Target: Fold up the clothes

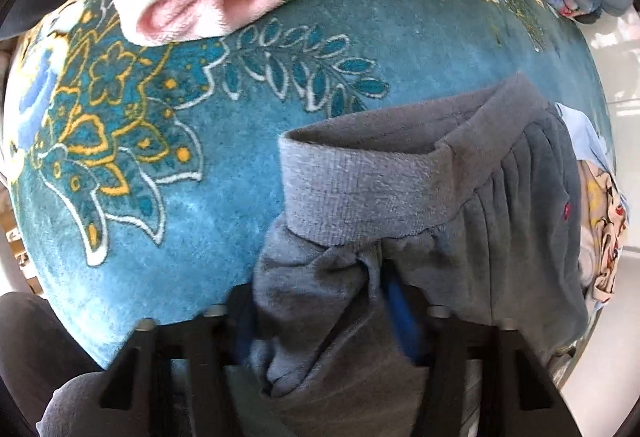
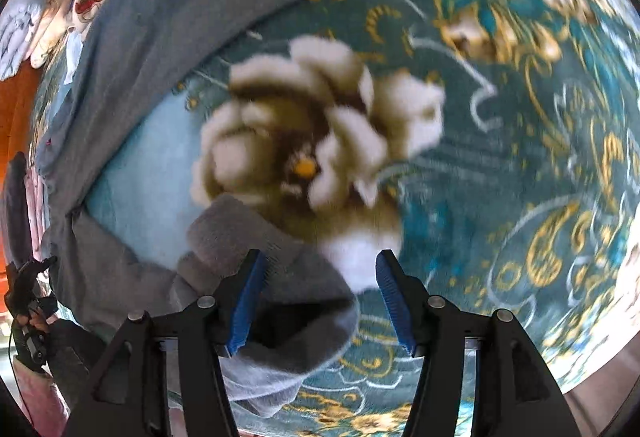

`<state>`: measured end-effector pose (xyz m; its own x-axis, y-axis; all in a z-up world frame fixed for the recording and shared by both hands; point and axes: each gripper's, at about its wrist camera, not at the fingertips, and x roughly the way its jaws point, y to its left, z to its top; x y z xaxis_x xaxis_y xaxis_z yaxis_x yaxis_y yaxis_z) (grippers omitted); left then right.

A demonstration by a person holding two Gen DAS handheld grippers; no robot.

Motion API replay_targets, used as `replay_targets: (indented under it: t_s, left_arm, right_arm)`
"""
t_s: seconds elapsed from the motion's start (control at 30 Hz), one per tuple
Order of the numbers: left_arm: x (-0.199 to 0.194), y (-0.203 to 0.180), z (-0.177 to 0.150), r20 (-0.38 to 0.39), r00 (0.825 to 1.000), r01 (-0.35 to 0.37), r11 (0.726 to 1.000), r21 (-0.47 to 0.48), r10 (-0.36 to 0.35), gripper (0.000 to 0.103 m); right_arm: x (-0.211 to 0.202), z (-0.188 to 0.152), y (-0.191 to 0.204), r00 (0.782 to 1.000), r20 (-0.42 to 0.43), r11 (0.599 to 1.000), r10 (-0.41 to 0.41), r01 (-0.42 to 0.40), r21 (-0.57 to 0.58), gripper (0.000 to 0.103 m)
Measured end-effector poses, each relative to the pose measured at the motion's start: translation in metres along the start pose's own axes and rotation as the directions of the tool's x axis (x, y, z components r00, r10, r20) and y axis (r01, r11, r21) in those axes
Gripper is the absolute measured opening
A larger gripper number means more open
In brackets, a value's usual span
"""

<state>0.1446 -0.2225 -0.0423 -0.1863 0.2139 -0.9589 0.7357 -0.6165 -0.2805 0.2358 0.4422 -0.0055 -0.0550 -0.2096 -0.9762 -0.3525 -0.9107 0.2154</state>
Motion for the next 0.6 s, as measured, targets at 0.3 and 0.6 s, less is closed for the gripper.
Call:
replay_targets:
  t_s: [0.3,0.6]
  left_arm:
    - [-0.022,0.012,-0.004,0.109,0.980,0.175,0.984,-0.041,-0.169,0.017]
    - [-0.022,0.036,0.005,0.133,0.954,0.280,0.957,-0.072,-0.269,0.017]
  right_arm:
    - [-0.015,-0.013,-0.005,0.997,0.078,0.998,0.003,-0.009,0.070,0.059]
    - [0.000,-0.037,0.018,0.997,0.067,0.995,0.033,-0.039,0.095,0.037]
